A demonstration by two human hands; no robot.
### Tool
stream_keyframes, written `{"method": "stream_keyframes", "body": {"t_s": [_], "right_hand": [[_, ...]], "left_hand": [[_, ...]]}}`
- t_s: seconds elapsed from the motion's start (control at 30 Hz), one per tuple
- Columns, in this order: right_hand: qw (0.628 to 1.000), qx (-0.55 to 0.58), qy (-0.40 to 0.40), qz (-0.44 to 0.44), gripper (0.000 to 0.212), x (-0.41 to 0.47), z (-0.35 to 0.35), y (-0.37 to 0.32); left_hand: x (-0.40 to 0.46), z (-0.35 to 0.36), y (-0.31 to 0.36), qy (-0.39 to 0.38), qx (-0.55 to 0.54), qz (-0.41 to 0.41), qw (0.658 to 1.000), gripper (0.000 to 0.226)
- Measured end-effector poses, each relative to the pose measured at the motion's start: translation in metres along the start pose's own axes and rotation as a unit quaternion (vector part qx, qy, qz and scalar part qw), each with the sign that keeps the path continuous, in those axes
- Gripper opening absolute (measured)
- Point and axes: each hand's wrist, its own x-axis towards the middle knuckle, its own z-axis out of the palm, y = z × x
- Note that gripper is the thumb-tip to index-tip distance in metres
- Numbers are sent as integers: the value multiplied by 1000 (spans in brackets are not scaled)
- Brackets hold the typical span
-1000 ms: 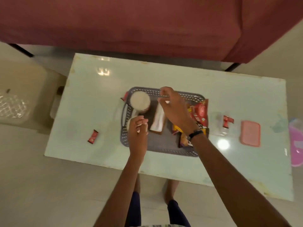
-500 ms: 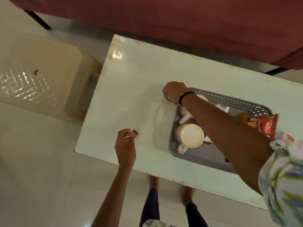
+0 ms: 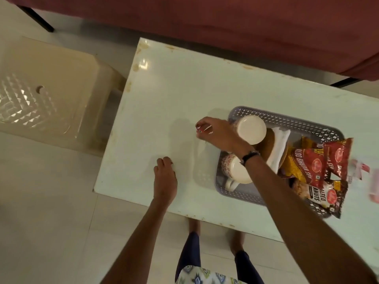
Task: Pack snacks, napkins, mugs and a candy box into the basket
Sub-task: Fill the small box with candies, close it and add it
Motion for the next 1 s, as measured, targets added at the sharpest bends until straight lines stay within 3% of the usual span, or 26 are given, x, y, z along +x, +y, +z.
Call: {"method": "stream_keyframes", "body": {"t_s": [0.1, 0.27, 0.37, 0.47, 0.57, 0.73, 0.8, 0.9, 1.0], "right_hand": [[981, 187, 10, 48, 27, -34, -2, 1], [928, 363, 59, 58, 25, -89, -24, 15], [905, 407, 112, 58, 24, -127, -50, 35], [874, 446, 186, 51, 21, -169, -84, 70], [853, 447, 261, 64, 18, -210, -120, 120], [859, 359, 336, 140, 18, -268, -180, 225], [861, 341, 341, 158, 18, -285, -199, 261], [855, 339, 352, 175, 16, -302, -219, 300], [856, 332, 350, 185, 16, -309, -228, 321]], "left_hand": [[7, -15, 22, 13, -122, -61, 991, 23], [-18, -25, 96, 64, -211, 49, 974, 20], [-50, -10, 154, 24, -272, 87, 958, 23], [-91, 26, 213, -24, -285, 110, 952, 40], [-134, 77, 267, -105, -333, 116, 930, 45], [-180, 163, 345, -228, -377, 93, 893, 42], [-183, 197, 365, -221, -359, 80, 903, 45], [-178, 234, 387, -135, -283, 82, 946, 27], [-168, 256, 402, -74, -248, 80, 963, 20]]}}
